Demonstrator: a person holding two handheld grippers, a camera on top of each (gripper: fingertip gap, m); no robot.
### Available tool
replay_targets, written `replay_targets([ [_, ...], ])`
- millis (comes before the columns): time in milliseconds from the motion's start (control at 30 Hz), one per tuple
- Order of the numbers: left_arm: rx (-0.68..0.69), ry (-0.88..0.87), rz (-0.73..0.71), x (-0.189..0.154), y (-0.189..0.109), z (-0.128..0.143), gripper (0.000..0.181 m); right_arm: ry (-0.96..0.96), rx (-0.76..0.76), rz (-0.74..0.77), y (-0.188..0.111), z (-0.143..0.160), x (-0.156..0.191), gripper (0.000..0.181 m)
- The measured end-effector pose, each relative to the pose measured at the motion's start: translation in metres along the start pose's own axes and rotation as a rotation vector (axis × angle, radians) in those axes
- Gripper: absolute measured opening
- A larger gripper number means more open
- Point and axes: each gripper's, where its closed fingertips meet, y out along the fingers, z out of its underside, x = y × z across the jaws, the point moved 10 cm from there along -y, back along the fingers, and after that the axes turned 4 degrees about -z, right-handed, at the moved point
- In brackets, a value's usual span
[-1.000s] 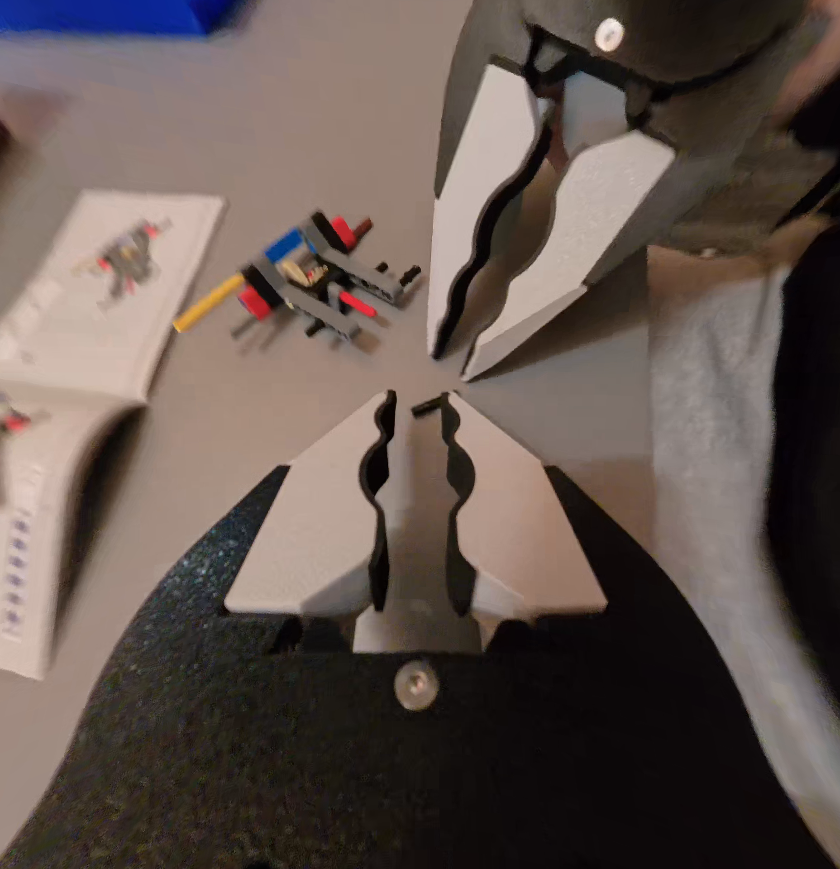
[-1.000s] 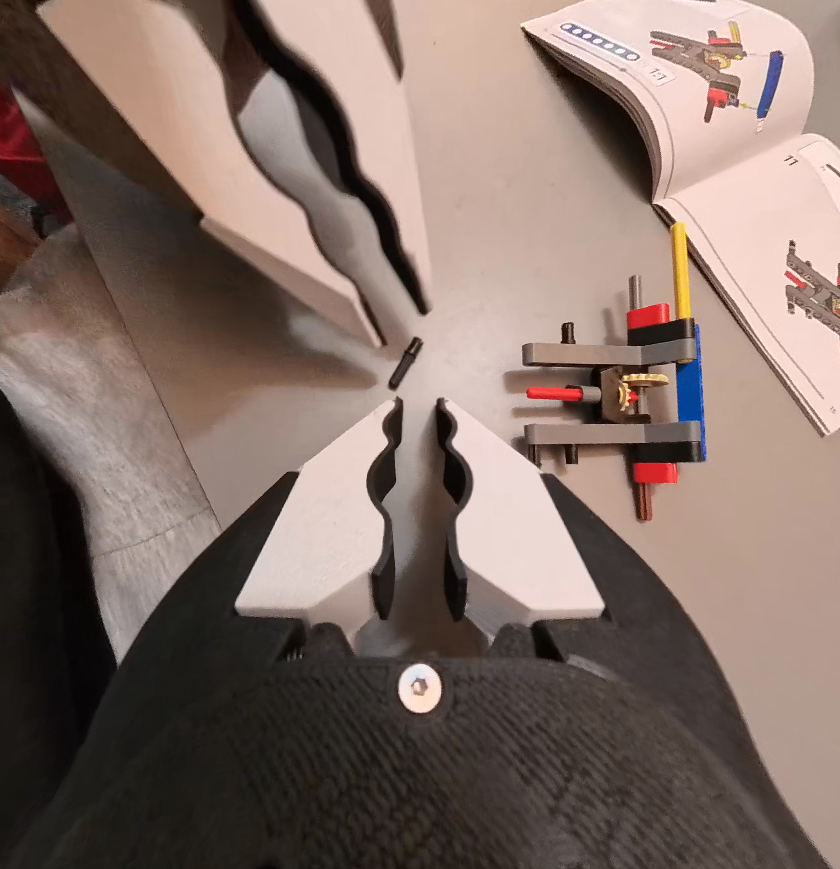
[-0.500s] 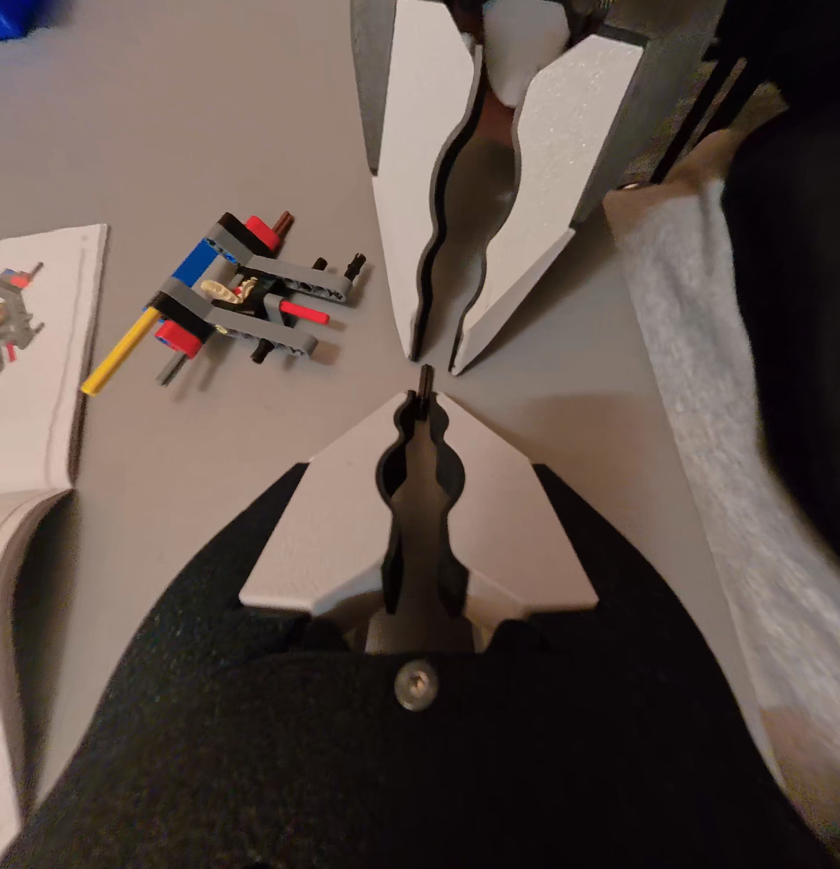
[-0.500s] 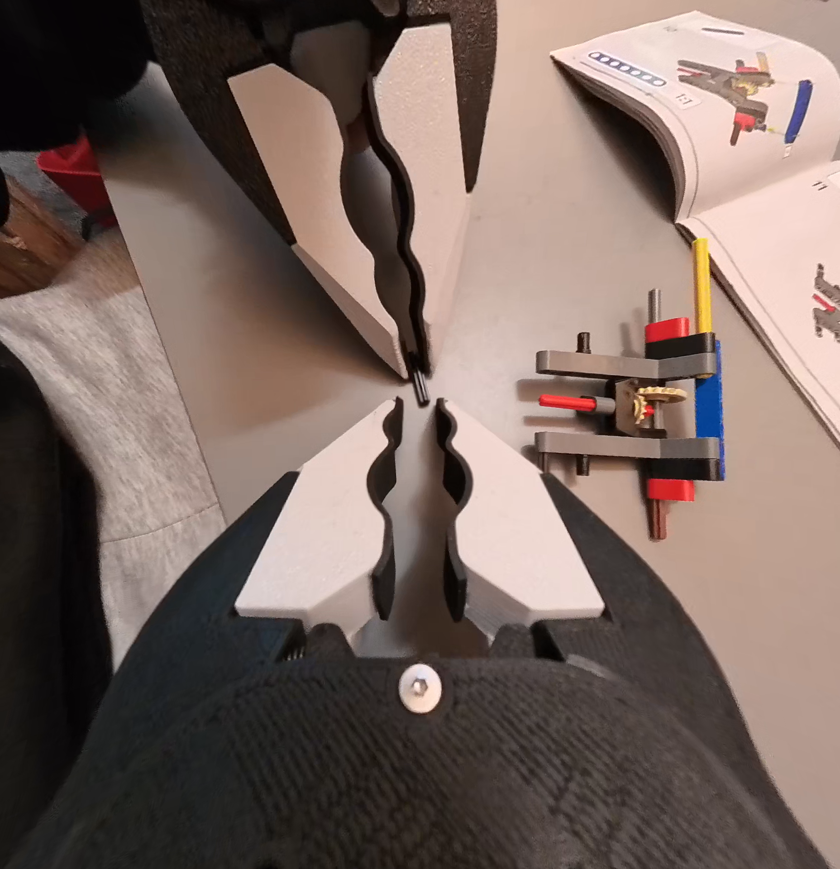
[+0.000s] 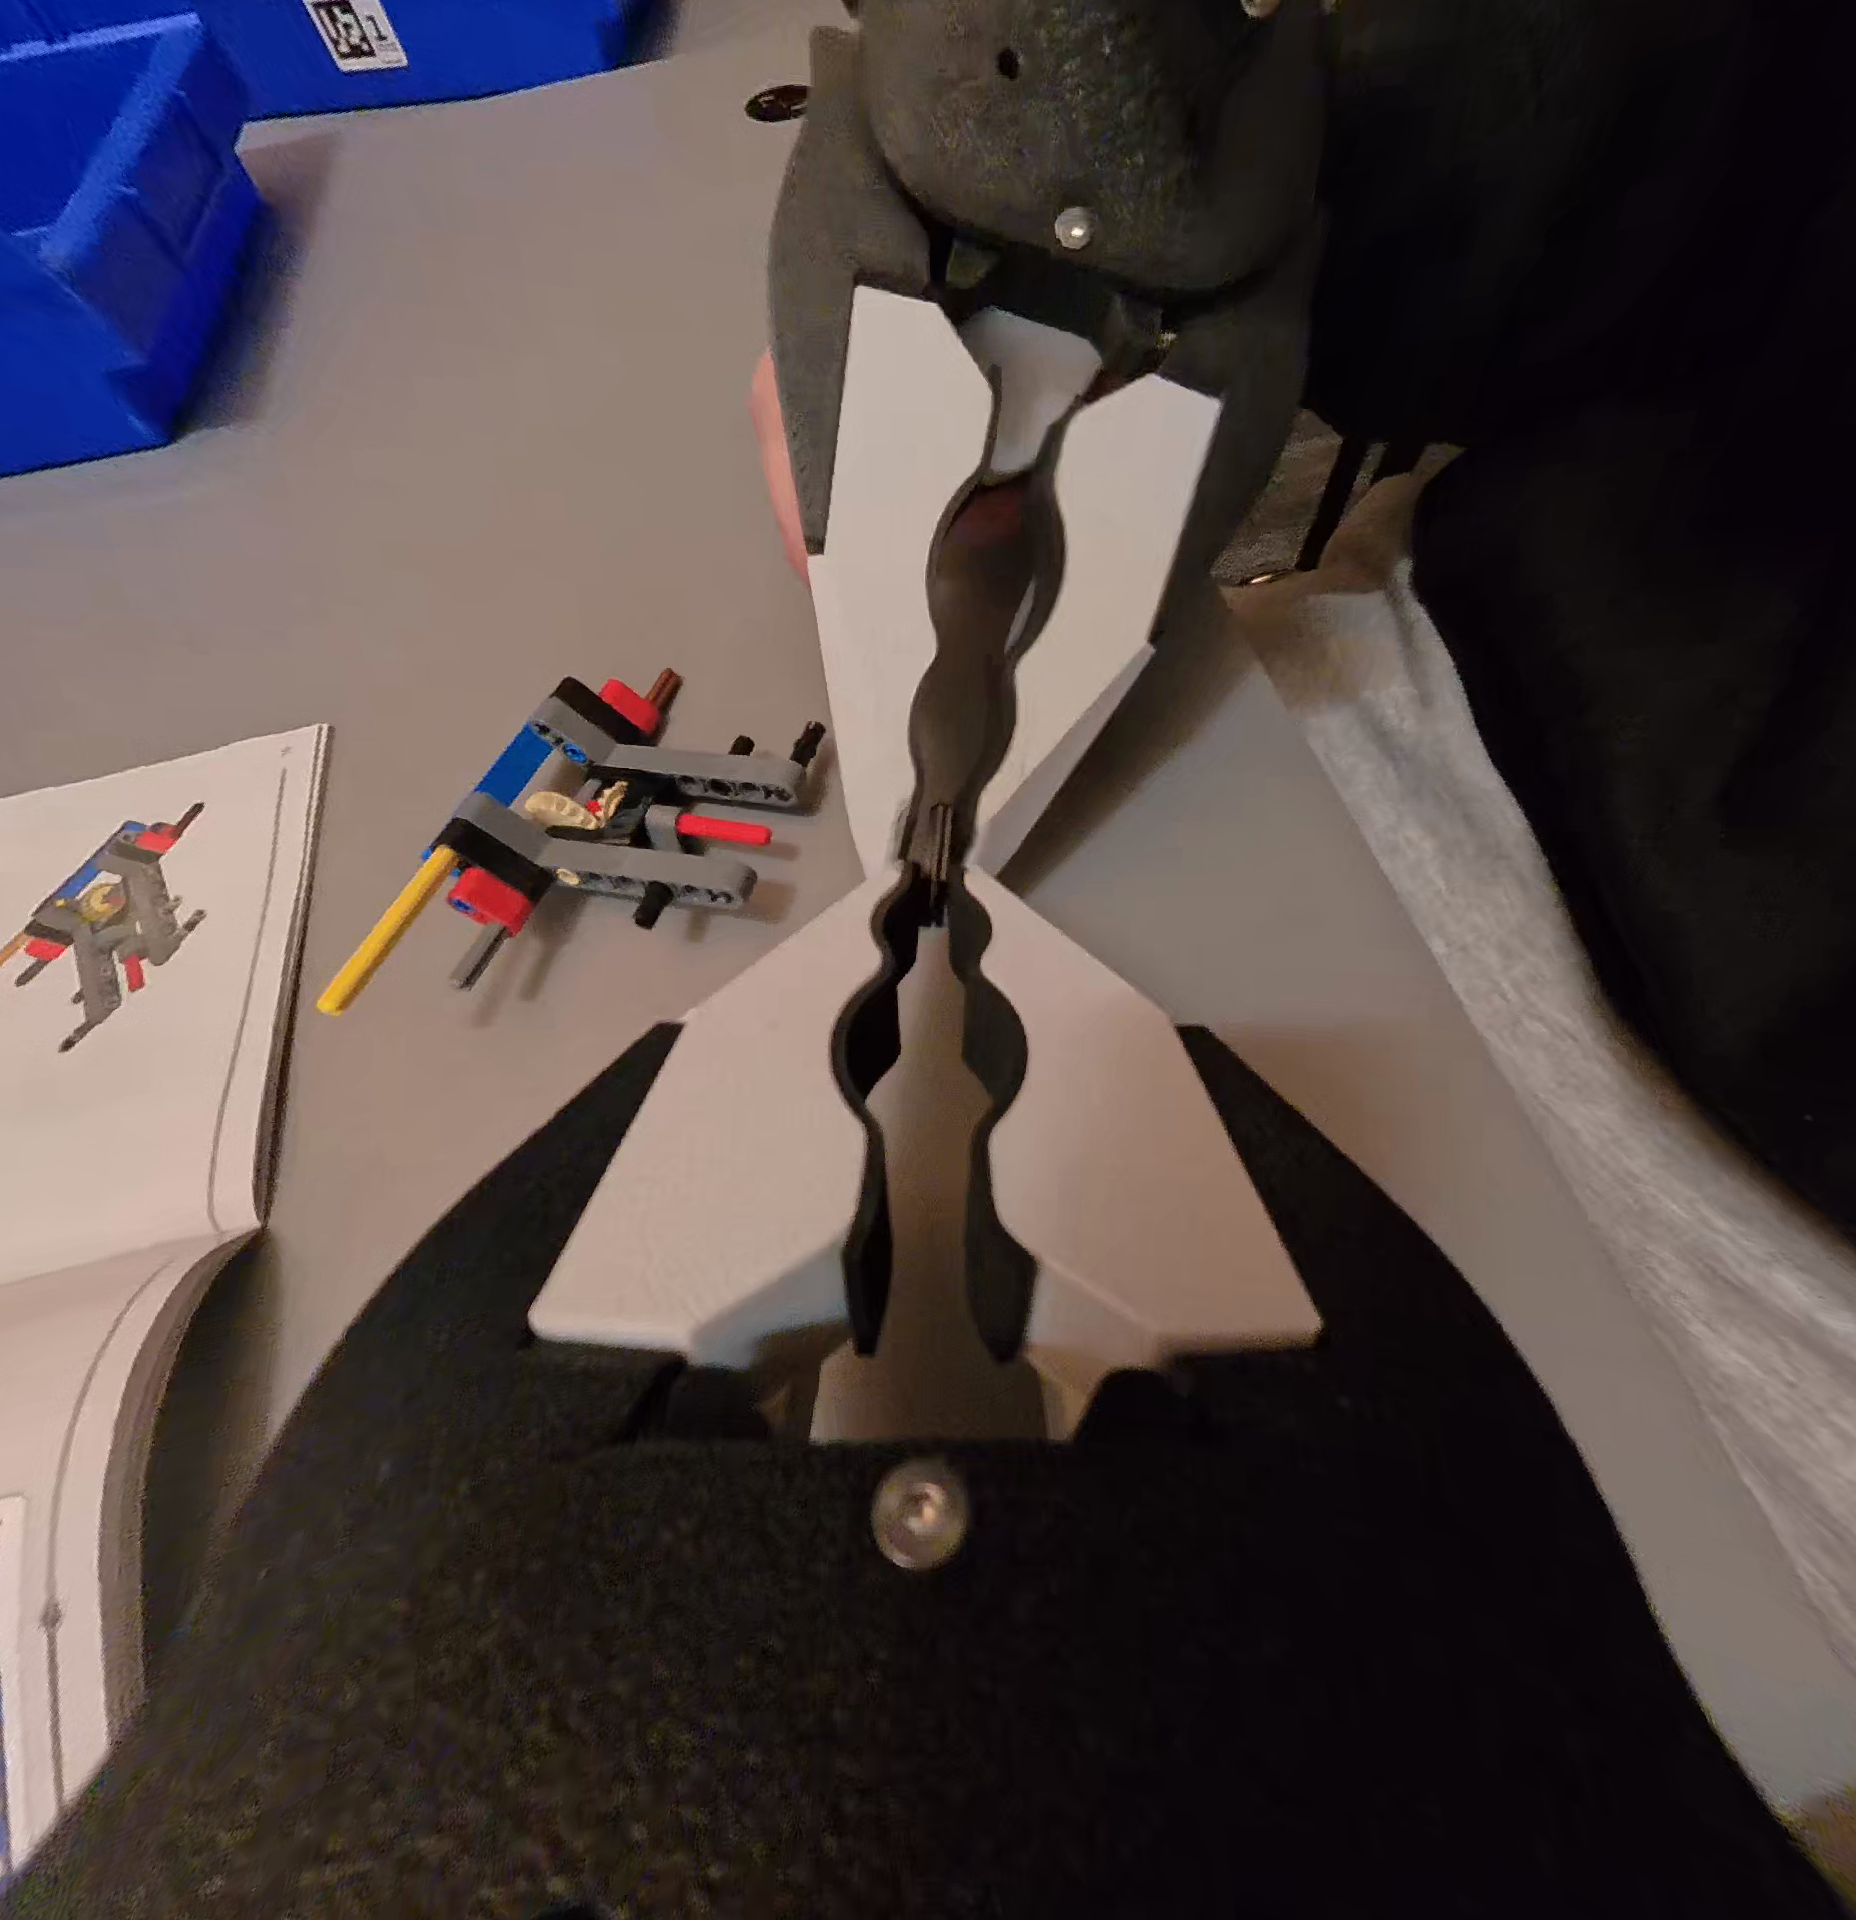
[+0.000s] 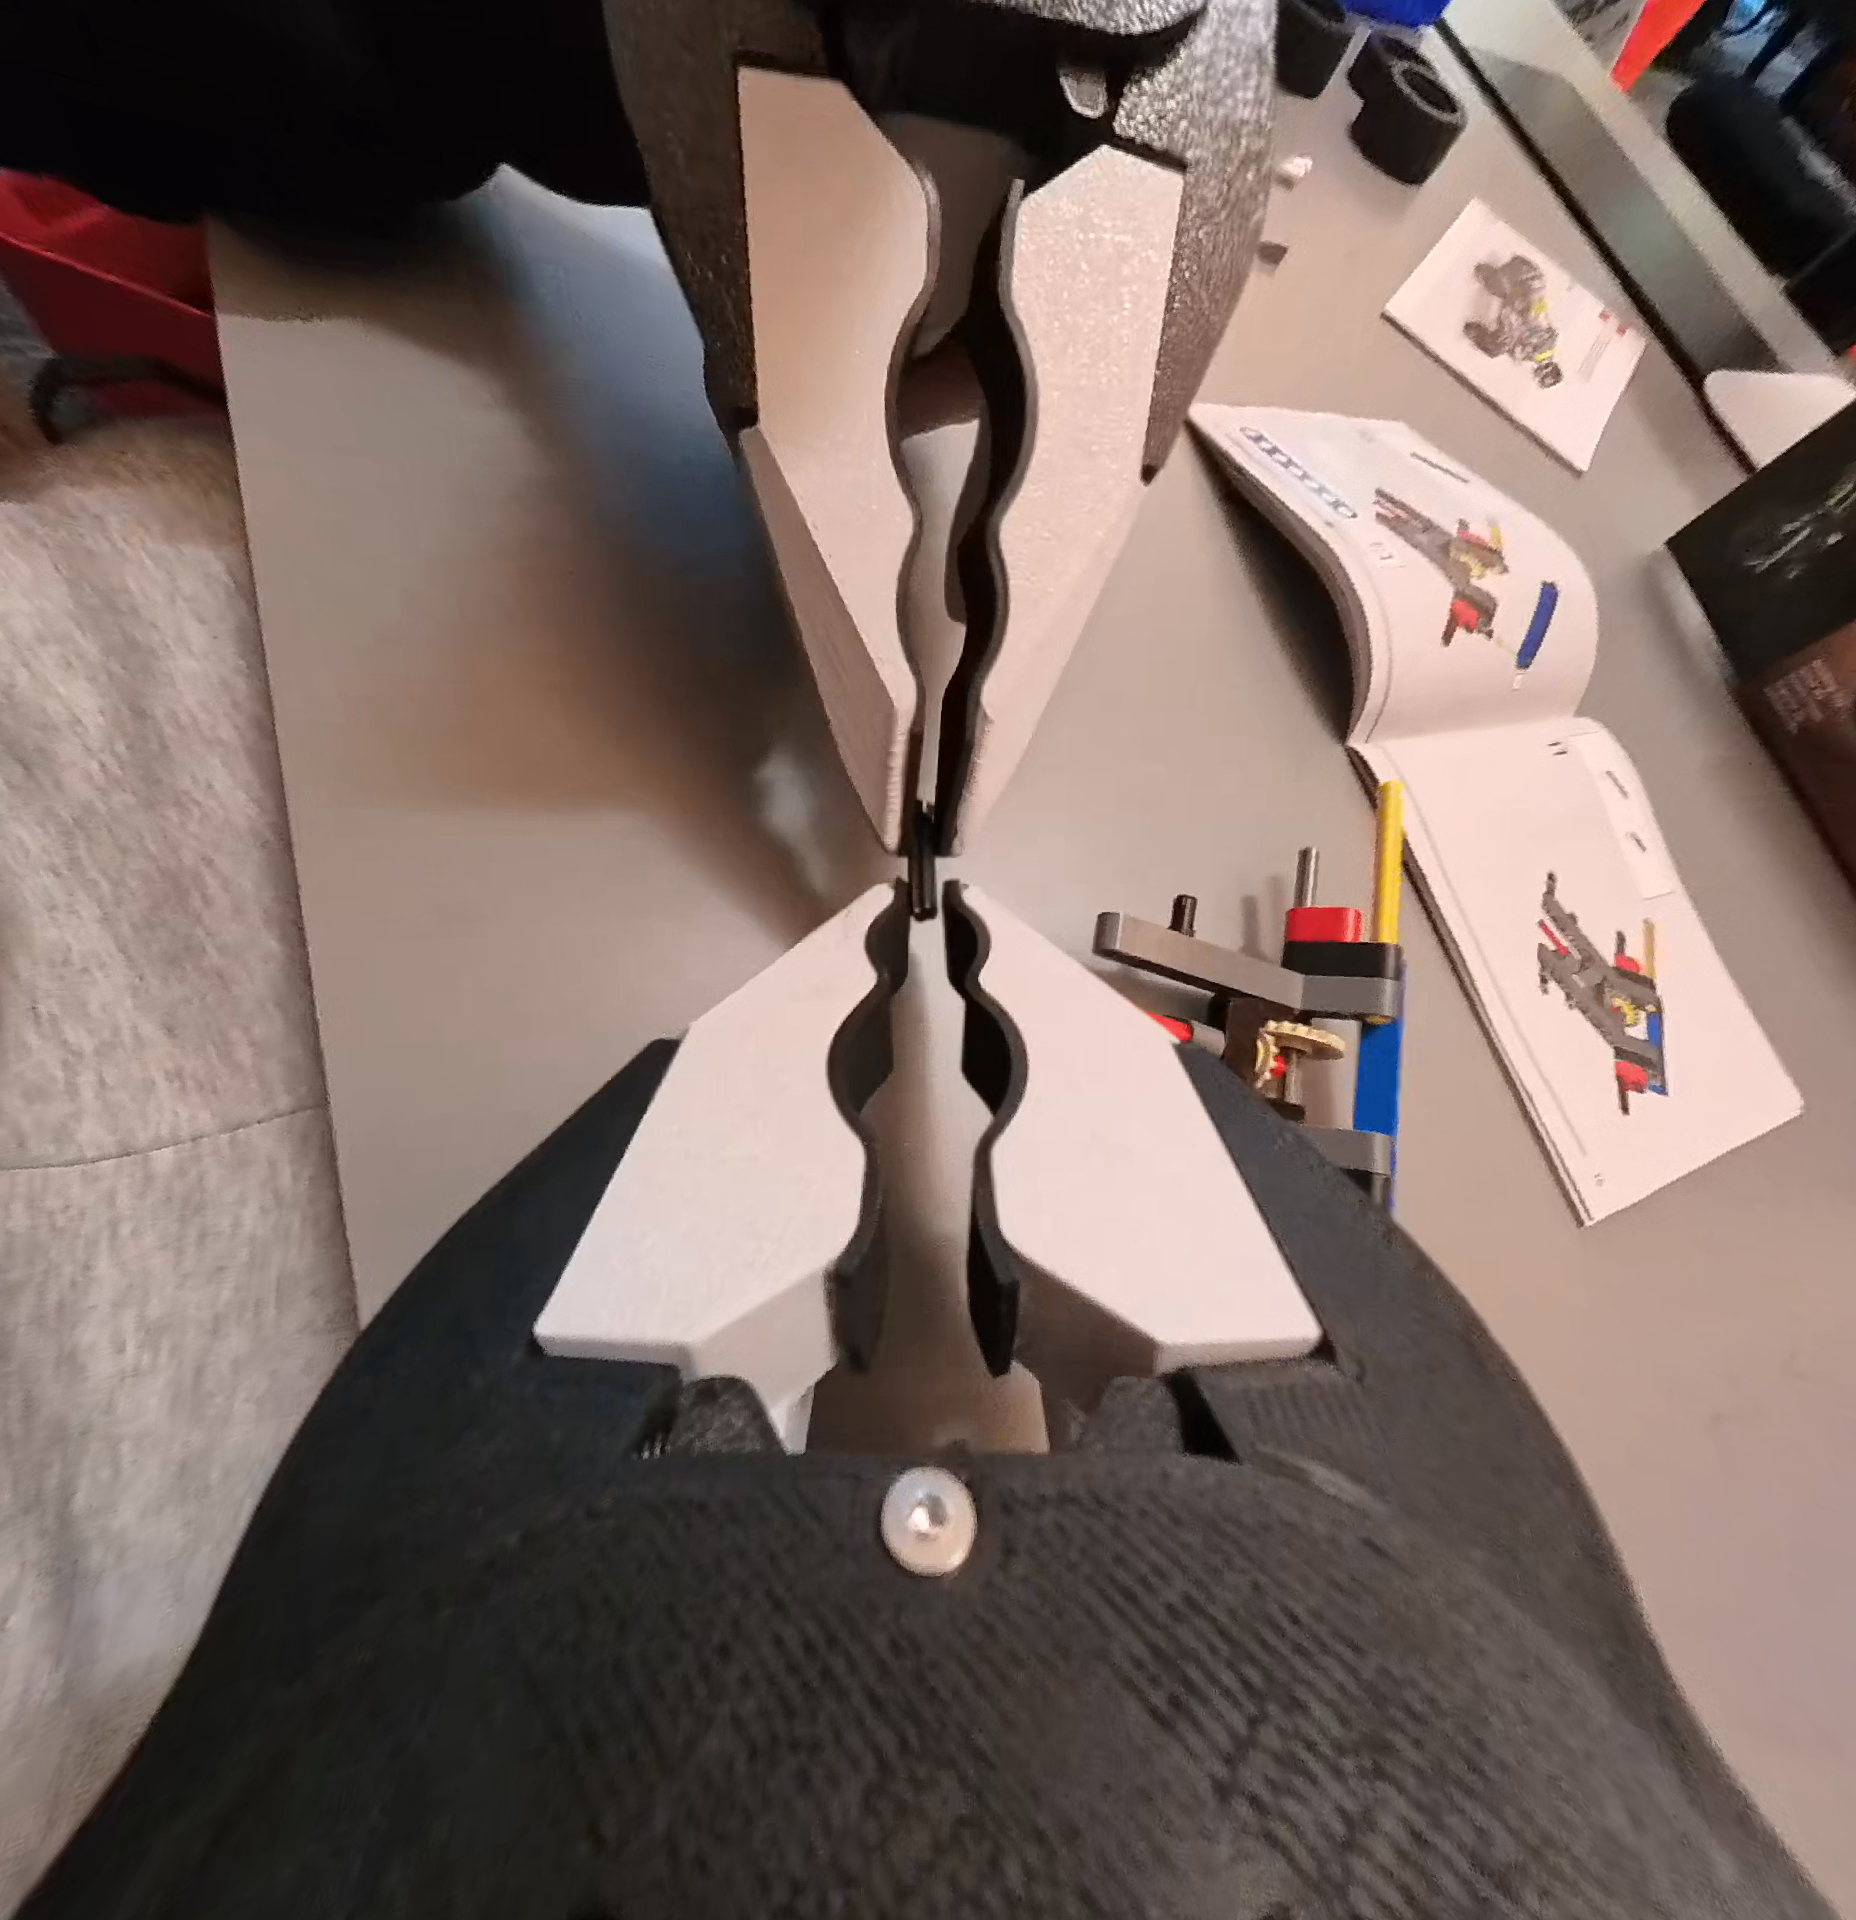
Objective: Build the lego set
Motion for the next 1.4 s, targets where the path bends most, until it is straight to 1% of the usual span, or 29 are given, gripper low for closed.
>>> replay_targets([
  [33,0.003,-0.006,-0.001,0.002,0.001,0.000,0.003,-0.017,0.000,0.026,0.001,0.000,0.000,0.008],
  [100,0.018,-0.012,0.006,0.004,0.001,0.002,0.002,-0.064,0.013,0.067,0.002,-0.002,0.002,0.002],
  [233,0.022,-0.034,0.002,0.008,-0.001,0.003,0.002,-0.166,0.038,0.165,0.006,-0.002,0.006,0.002],
  [400,0.045,-0.043,-0.018,0.011,-0.003,0.006,0.002,-0.311,0.090,0.302,0.009,-0.002,0.009,0.011],
  [467,0.045,-0.049,-0.017,0.011,-0.004,0.007,0.002,-0.338,0.101,0.286,0.012,-0.001,0.012,0.001],
  [600,0.041,-0.070,-0.021,0.012,-0.005,0.007,0.002,-0.367,0.091,0.316,0.012,-0.003,0.012,0.003],
  [667,0.040,-0.083,-0.031,0.013,-0.006,0.006,0.002,-0.410,0.109,0.360,0.013,-0.005,0.013,0.004],
  [733,0.046,-0.091,-0.032,0.013,-0.006,0.006,0.002,-0.445,0.142,0.372,0.016,-0.005,0.016,0.002],
  [800,0.018,-0.086,-0.052,0.014,-0.007,0.006,0.003,-0.443,0.133,0.412,0.016,-0.005,0.015,0.001],
  [900,-0.052,-0.118,-0.057,0.015,-0.013,0.005,0.005,-0.319,0.040,0.420,0.011,-0.008,0.012,0.001],
  [967,-0.079,-0.144,-0.048,0.016,-0.014,0.004,0.005,-0.272,-0.009,0.417,0.008,-0.009,0.010,0.001],
  [1100,-0.096,-0.159,-0.028,0.016,-0.014,0.004,0.003,-0.290,-0.009,0.434,0.009,-0.009,0.011,0.001],
  [1267,-0.065,-0.115,-0.024,0.015,-0.013,0.004,0.003,-0.276,0.007,0.421,0.011,-0.007,0.014,0.001],
  [1300,-0.054,-0.102,-0.039,0.016,-0.013,0.004,0.003,-0.259,0.017,0.445,0.011,-0.007,0.014,0.002],
  [1400,0.029,-0.088,-0.078,0.023,-0.016,0.009,0.003,-0.228,0.065,0.555,0.010,-0.005,0.013,0.020],
])
